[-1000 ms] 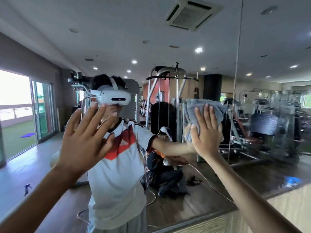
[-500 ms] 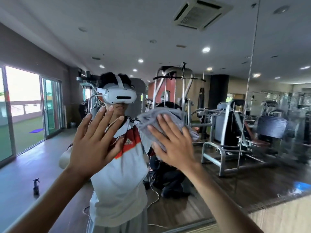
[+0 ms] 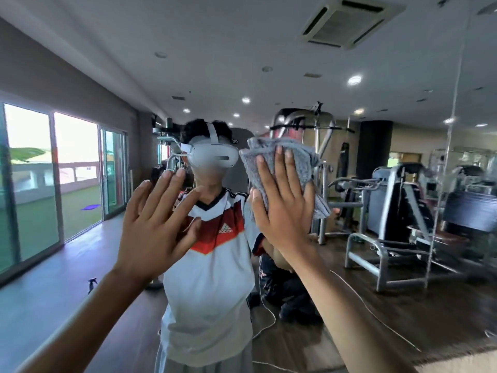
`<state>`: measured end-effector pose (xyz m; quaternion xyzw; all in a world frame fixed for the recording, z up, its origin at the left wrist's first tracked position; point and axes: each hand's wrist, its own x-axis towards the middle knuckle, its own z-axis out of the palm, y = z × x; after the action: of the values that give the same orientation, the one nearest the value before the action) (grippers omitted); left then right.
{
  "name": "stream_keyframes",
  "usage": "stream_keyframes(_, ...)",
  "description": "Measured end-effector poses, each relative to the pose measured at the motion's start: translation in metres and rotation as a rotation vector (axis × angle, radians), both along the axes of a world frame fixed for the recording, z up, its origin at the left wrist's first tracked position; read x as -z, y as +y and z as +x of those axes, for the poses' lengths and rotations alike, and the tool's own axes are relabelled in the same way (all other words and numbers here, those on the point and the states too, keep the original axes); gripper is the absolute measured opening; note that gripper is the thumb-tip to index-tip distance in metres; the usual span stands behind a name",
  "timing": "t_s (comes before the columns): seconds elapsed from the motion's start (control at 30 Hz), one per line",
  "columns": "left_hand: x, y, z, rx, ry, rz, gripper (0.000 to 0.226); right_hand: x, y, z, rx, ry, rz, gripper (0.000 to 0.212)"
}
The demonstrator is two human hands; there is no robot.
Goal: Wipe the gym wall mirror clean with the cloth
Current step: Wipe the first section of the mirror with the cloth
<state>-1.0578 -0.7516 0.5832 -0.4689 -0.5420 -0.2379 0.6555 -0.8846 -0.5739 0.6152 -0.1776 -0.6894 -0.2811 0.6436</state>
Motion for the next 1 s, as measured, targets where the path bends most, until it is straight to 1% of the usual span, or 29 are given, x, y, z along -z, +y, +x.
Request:
stream_keyframes(0.07, 0.003, -0.011, -0.010, -0.009, 0.002, 0.014, 0.050, 0.026, 0.012, 0.014, -0.005, -0.122, 0.099, 0.053)
stream_keyframes(0.13, 0.006, -0.026, -0.023, -0.026, 0.000, 0.023, 0.049, 0.039, 0.025, 0.030, 0.017, -0.178, 0.123, 0.050)
stream_keyframes(0.17, 0.006, -0.033, -0.029, -0.037, 0.003, 0.024, 0.050, 0.039, 0.029, 0.034, 0.029, -0.154, 0.093, 0.050)
stream_keyframes(0.23, 0.005, -0.046, -0.040, -0.059, 0.016, 0.014, 0.050, 0.026, 0.028, 0.028, 0.050, -0.034, -0.015, 0.050)
stream_keyframes(0.33, 0.001, -0.056, -0.048, -0.063, 0.005, 0.008, 0.050, -0.014, 0.000, -0.003, 0.026, 0.148, -0.208, 0.056)
stream_keyframes(0.4, -0.001, -0.061, -0.053, -0.057, -0.020, 0.026, 0.051, -0.039, -0.027, -0.027, -0.013, 0.167, -0.243, 0.059)
stream_keyframes(0.47, -0.002, -0.068, -0.059, -0.049, -0.022, 0.032, 0.051, -0.049, -0.049, -0.048, -0.020, 0.138, -0.212, 0.059)
stream_keyframes(0.53, 0.001, -0.077, -0.069, -0.040, -0.034, 0.037, 0.052, -0.040, -0.066, -0.065, -0.042, 0.099, -0.132, 0.058)
stream_keyframes(0.6, 0.006, -0.089, -0.080, -0.040, -0.060, 0.046, 0.052, -0.011, -0.073, -0.070, -0.039, 0.004, -0.031, 0.058)
stream_keyframes(0.67, 0.012, -0.102, -0.093, -0.056, -0.077, 0.058, 0.053, 0.025, -0.065, -0.059, -0.008, -0.138, 0.066, 0.058)
stream_keyframes(0.73, 0.016, -0.116, -0.106, -0.076, -0.078, 0.054, 0.054, 0.045, -0.045, -0.039, 0.017, -0.193, 0.071, 0.060)
stream_keyframes(0.77, 0.016, -0.125, -0.112, -0.086, -0.072, 0.047, 0.054, 0.047, -0.038, -0.033, 0.024, -0.161, 0.029, 0.062)
stream_keyframes(0.83, 0.013, -0.135, -0.120, -0.097, -0.042, 0.032, 0.051, 0.032, -0.035, -0.030, 0.045, -0.001, -0.128, 0.065)
stream_keyframes(0.9, 0.010, -0.139, -0.122, -0.085, -0.031, 0.016, 0.048, -0.001, -0.049, -0.043, 0.046, 0.195, -0.336, 0.061)
stream_keyframes(0.93, 0.009, -0.139, -0.122, -0.074, -0.040, 0.010, 0.047, -0.020, -0.063, -0.054, 0.015, 0.262, -0.422, 0.061)
stream_keyframes(0.97, 0.010, -0.139, -0.121, -0.062, -0.055, 0.003, 0.048, -0.037, -0.077, -0.067, -0.023, 0.300, -0.476, 0.061)
stream_keyframes(1.0, 0.011, -0.138, -0.120, -0.053, -0.072, -0.007, 0.049, -0.050, -0.092, -0.080, -0.058, 0.313, -0.487, 0.062)
